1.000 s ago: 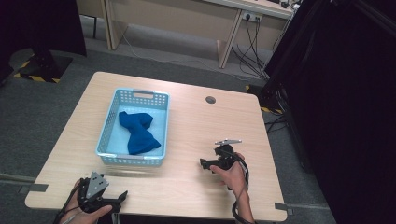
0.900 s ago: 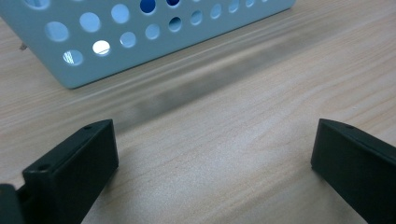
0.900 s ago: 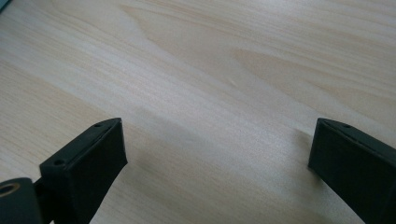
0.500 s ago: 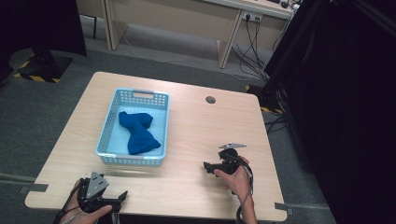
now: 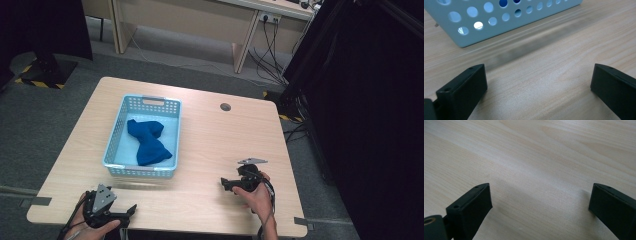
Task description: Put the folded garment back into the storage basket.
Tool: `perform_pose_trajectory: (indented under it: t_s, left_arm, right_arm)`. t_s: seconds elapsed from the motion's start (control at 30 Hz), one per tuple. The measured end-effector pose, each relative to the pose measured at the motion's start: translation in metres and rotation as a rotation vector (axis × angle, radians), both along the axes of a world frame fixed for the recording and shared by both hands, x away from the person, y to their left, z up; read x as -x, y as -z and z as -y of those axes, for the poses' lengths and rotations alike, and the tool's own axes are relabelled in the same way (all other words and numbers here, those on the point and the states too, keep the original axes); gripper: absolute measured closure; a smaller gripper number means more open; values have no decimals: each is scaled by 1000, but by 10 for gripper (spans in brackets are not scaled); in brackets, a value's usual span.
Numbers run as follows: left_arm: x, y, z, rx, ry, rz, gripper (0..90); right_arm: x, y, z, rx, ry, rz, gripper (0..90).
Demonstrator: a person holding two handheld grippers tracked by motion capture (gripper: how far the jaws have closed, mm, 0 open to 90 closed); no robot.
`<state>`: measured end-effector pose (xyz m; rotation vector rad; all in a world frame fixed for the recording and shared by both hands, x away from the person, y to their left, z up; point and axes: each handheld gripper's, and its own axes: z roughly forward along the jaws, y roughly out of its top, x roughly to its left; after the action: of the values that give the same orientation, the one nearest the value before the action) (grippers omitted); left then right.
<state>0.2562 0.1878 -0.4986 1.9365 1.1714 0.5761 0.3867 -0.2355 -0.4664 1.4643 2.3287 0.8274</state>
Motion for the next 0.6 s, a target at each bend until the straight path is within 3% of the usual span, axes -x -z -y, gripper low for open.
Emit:
perform_pose_trajectory:
  t_s: [0.6]
  left_arm:
    - [0, 0, 0, 0, 0, 0, 0]
  right_arm:
    - [12, 1, 8, 0, 2, 5, 48]
